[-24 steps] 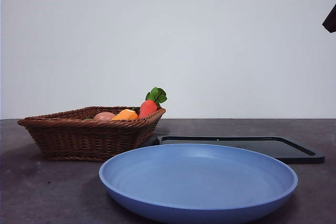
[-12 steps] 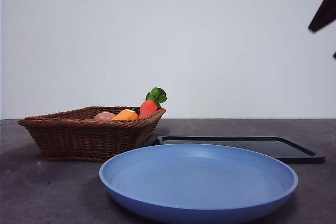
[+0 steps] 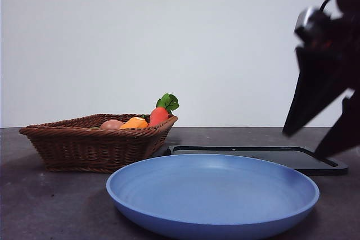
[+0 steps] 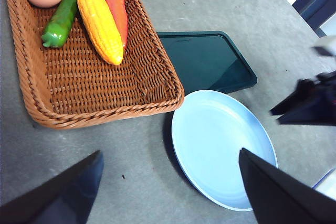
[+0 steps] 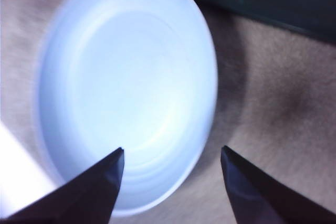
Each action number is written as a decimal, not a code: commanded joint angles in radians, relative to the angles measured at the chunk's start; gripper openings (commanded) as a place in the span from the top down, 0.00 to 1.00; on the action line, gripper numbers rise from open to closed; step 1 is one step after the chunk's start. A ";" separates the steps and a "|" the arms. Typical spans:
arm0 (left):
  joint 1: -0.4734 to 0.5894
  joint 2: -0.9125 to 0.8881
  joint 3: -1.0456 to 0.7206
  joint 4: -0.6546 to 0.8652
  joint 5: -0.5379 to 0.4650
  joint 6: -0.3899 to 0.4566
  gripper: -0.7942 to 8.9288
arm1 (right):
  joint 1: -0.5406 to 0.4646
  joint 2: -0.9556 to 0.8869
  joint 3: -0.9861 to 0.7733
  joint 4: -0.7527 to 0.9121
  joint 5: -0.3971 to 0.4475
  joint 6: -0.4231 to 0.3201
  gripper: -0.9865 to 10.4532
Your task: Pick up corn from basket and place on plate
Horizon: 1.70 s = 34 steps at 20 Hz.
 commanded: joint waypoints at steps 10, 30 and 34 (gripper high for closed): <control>-0.002 0.005 0.019 0.010 0.004 0.000 0.49 | 0.049 0.193 0.018 0.089 0.014 0.003 0.85; -0.186 0.655 0.388 0.154 -0.230 -0.002 0.49 | 0.000 -0.325 0.022 -0.170 0.063 0.030 0.91; -0.241 0.900 0.565 0.149 -0.307 0.002 0.49 | -0.051 -0.444 0.037 -0.245 0.063 0.034 0.91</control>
